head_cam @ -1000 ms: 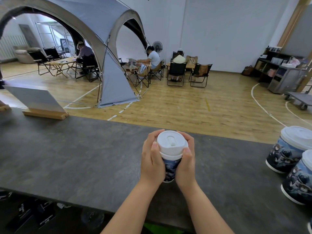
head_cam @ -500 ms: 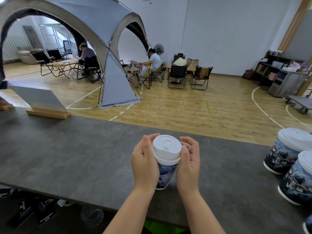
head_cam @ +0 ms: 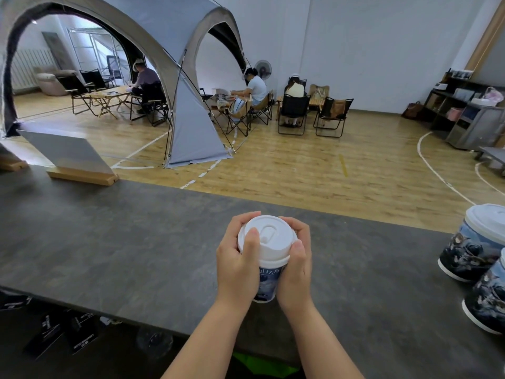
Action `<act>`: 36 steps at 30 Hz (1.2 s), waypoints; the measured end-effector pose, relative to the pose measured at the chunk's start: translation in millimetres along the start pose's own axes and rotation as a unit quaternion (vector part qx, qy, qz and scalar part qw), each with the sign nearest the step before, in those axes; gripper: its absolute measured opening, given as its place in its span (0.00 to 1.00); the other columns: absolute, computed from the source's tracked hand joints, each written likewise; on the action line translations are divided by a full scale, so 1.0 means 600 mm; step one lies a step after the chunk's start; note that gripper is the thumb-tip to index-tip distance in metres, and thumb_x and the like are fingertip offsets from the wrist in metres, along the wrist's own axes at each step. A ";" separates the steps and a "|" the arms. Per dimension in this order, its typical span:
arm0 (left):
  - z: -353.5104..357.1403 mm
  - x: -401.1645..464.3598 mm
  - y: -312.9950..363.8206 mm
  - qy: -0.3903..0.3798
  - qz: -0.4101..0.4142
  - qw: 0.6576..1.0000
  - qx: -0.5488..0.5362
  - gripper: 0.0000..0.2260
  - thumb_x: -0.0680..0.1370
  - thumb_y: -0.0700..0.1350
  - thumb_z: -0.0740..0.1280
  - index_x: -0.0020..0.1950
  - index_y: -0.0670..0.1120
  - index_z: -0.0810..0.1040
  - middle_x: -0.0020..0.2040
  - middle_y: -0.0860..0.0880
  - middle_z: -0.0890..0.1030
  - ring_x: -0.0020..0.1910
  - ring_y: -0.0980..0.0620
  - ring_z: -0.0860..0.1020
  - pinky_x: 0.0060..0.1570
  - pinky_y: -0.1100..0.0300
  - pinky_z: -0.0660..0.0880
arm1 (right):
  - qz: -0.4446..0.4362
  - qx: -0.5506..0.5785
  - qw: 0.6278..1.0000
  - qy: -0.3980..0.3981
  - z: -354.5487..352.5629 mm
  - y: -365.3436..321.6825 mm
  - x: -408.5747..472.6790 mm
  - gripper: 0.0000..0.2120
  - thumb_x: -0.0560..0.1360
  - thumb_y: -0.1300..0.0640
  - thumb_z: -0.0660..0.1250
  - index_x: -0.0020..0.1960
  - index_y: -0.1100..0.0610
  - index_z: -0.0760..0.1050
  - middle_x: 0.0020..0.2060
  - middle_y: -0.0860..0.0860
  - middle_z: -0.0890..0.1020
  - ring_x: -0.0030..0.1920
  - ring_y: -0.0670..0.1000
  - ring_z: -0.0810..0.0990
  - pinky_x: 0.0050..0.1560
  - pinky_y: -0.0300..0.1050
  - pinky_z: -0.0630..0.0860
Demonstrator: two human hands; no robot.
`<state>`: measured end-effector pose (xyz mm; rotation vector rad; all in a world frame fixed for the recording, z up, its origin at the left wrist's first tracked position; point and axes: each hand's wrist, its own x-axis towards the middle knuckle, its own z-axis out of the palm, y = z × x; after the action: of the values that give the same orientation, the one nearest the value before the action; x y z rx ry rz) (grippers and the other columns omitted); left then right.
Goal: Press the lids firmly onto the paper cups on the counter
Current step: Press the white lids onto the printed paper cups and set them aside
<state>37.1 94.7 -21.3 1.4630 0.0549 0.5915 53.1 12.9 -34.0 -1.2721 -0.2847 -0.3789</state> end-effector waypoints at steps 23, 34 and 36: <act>0.002 -0.050 0.014 0.011 0.029 0.999 0.035 0.22 0.71 0.65 0.64 0.63 0.63 0.70 0.55 0.69 0.79 0.53 0.62 0.80 0.46 0.71 0.75 | 0.044 -0.039 0.997 -0.054 -0.017 -0.006 -0.034 0.24 0.75 0.41 0.57 0.69 0.48 0.67 0.62 0.51 0.78 0.61 0.55 0.79 0.58 0.46 0.78; -0.024 -0.044 -0.012 -0.031 0.083 0.990 0.109 0.17 0.79 0.64 0.51 0.67 0.65 0.64 0.60 0.57 0.78 0.58 0.57 0.79 0.52 0.63 0.77 | 0.014 -0.137 0.990 -0.041 -0.024 -0.023 -0.031 0.15 0.76 0.43 0.53 0.60 0.43 0.70 0.50 0.42 0.82 0.51 0.48 0.82 0.47 0.42 0.79; -0.026 -0.042 -0.010 -0.009 0.090 0.990 0.106 0.17 0.81 0.61 0.50 0.68 0.63 0.65 0.58 0.56 0.80 0.57 0.56 0.80 0.51 0.64 0.76 | 0.000 -0.196 0.980 -0.040 -0.027 -0.033 -0.026 0.12 0.77 0.42 0.50 0.56 0.38 0.70 0.48 0.42 0.82 0.50 0.47 0.82 0.46 0.41 0.78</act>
<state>11.4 99.1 -36.7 1.6909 -0.0302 0.7376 30.4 -5.8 -28.0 -1.6773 -0.2862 -0.3971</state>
